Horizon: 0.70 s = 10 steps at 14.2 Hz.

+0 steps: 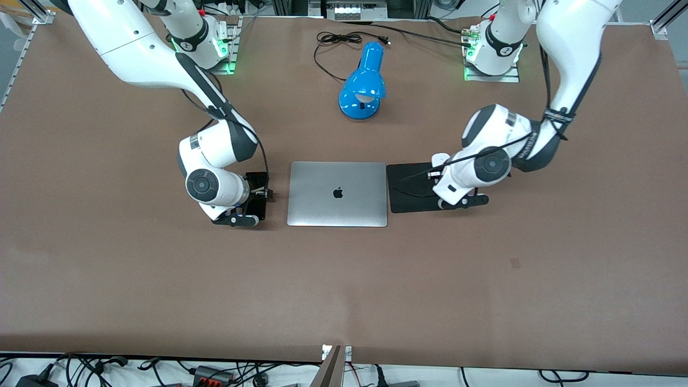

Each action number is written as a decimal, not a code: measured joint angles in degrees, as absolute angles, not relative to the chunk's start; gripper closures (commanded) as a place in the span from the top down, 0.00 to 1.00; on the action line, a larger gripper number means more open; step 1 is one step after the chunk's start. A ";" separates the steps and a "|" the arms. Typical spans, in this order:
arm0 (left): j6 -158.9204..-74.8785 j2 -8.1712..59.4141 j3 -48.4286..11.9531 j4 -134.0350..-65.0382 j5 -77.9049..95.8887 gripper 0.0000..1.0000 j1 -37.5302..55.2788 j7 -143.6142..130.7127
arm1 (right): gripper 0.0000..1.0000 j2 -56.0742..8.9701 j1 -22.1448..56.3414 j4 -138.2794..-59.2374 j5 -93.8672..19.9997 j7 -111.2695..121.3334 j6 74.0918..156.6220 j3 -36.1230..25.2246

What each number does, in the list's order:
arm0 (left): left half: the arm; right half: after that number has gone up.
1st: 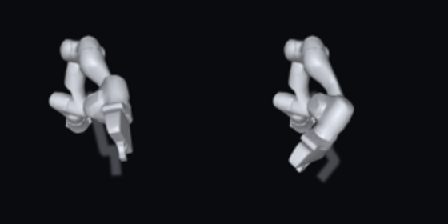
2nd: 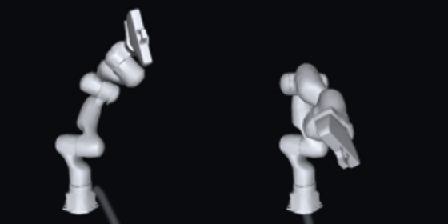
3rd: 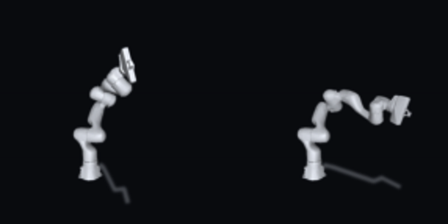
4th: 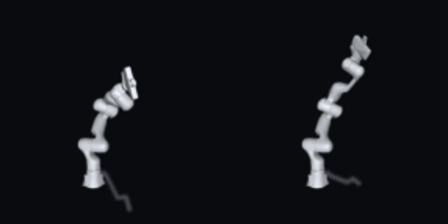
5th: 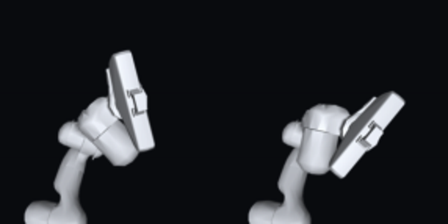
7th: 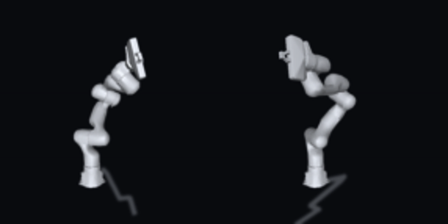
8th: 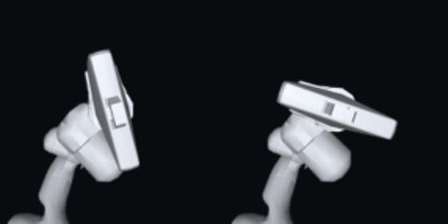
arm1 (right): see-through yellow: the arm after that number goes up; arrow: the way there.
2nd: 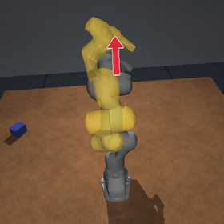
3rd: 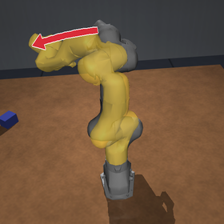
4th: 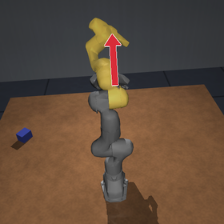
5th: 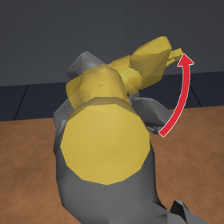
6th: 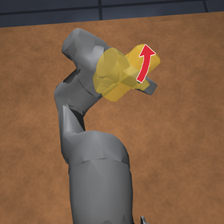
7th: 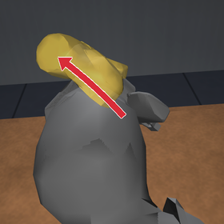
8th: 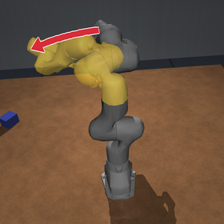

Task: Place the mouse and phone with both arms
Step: 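Move the phone beside the laptop while the left gripper carries mouse to pad, then release the phone and raise the right gripper while the left lowers the mouse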

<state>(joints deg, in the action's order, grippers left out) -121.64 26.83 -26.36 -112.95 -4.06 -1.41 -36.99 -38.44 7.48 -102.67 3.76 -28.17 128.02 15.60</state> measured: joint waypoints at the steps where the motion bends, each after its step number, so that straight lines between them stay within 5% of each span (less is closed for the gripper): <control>1: -124.52 26.95 -26.38 -114.68 -5.17 0.27 -0.52 -39.49 | 1.00 -38.56 7.38 -101.87 3.76 -28.53 128.24 15.44; 10: -137.71 31.08 -26.08 -116.76 -12.54 0.27 1.42 -45.64 | 1.00 -28.25 -2.72 -75.51 2.75 -28.35 95.96 14.93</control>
